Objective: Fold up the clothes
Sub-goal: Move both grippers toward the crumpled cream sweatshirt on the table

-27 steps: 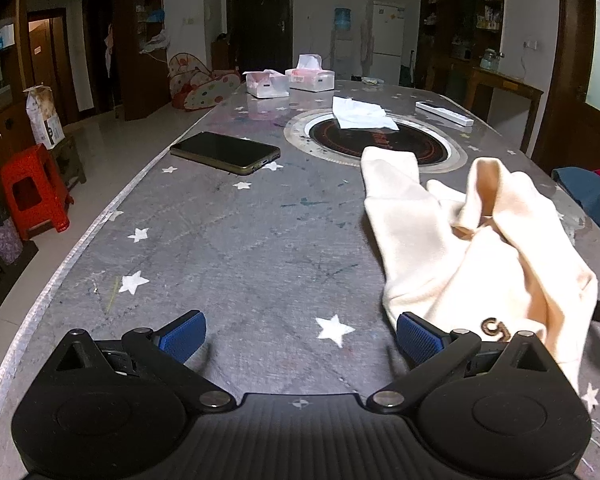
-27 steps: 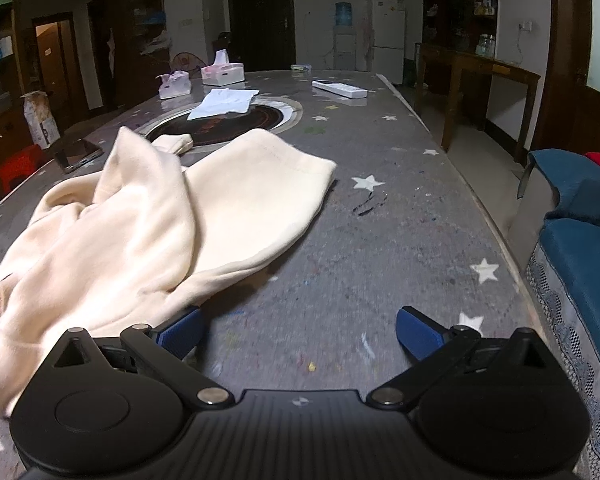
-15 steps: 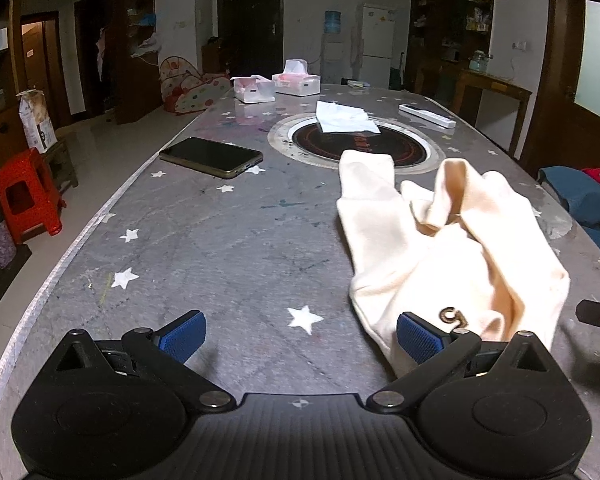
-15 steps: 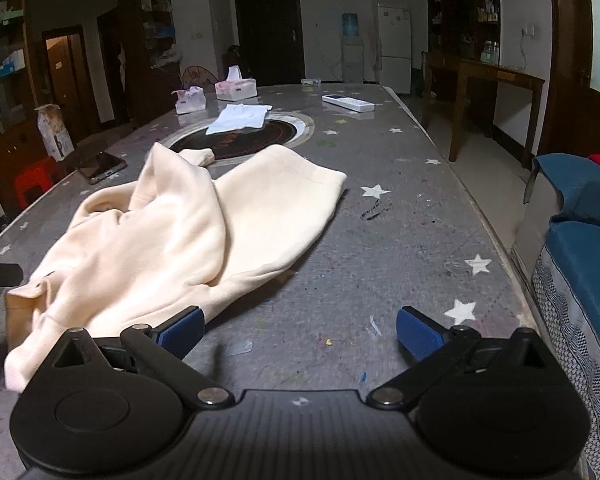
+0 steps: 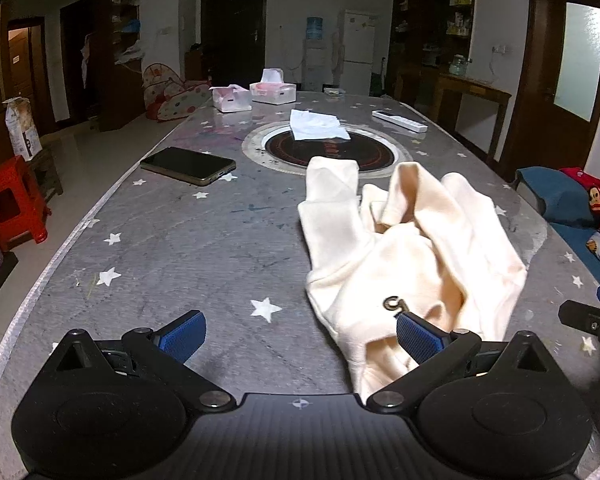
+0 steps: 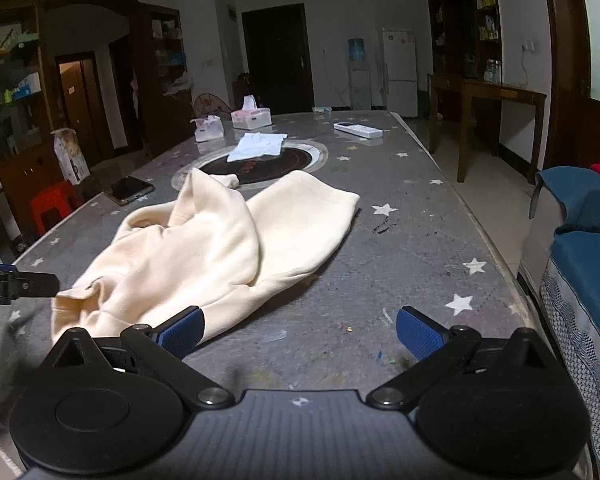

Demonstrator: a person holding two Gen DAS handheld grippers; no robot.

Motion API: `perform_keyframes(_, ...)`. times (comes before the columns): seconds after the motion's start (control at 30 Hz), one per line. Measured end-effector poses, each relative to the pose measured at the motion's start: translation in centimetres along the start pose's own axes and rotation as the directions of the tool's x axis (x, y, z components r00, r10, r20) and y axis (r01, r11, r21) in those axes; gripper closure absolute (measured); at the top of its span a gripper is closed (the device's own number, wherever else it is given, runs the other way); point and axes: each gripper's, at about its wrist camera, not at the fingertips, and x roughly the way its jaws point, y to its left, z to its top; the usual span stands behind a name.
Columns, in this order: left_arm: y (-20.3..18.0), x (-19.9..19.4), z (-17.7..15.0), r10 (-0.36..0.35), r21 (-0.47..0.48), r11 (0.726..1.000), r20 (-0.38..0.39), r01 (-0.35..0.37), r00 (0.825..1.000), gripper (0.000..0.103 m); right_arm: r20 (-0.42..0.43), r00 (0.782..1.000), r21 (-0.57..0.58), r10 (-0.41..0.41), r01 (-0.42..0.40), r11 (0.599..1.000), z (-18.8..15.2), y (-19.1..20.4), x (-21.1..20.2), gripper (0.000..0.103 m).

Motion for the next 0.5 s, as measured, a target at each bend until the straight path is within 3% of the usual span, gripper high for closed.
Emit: perform_keyframes(0.5, -1.0, -1.9, -0.9, -0.021, 0.016, 1.0, 0.009, 0.021, 1.0, 0.0, 0.022, 0.999, -0.015, 0.026, -0.025, 1.0, -1.2, 1.7, -2.4, 0.0)
